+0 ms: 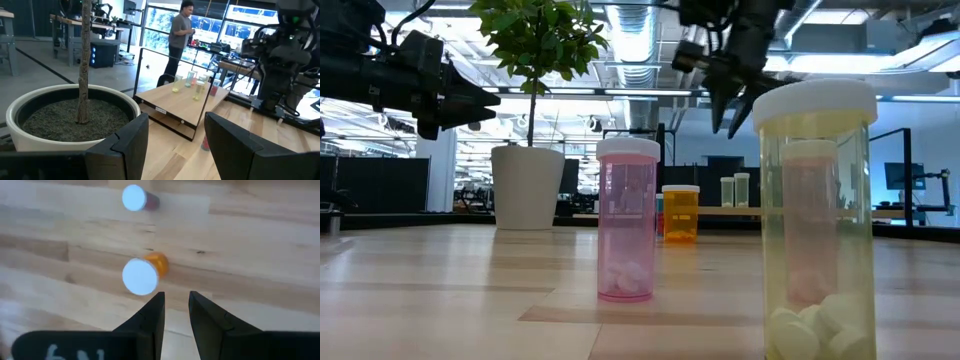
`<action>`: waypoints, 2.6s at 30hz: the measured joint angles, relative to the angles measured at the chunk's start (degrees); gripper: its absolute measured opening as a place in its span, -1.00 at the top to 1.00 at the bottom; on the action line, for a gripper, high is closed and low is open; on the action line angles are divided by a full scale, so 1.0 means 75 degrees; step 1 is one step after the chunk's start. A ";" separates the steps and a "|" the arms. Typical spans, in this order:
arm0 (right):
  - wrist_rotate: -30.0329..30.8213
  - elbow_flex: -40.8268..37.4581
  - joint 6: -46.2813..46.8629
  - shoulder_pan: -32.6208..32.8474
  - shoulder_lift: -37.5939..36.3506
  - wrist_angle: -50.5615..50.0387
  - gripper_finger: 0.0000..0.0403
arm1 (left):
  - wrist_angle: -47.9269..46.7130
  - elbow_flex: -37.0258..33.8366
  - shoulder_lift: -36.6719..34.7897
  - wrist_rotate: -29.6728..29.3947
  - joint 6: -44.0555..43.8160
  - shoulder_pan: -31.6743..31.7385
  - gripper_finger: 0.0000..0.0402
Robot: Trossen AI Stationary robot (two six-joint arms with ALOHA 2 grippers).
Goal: Pick and place medicine bottles onto shelf by color
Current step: Put the orange pill bottle on the shelf
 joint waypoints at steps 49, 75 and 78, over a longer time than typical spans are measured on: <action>0.0012 0.2141 0.3700 0.0643 0.3095 -0.0545 -0.84 | -0.0002 0.0000 0.0000 -0.0001 -0.0002 0.0002 0.10; -0.0152 0.2147 0.3478 0.0542 0.3450 -0.0265 -0.06 | -0.0001 0.0000 0.0000 0.0000 -0.0002 0.0002 0.10; -0.0160 0.2147 0.3478 0.0542 0.3447 -0.0278 -0.04 | -0.0002 0.0000 0.0000 0.0000 -0.0002 0.0002 0.10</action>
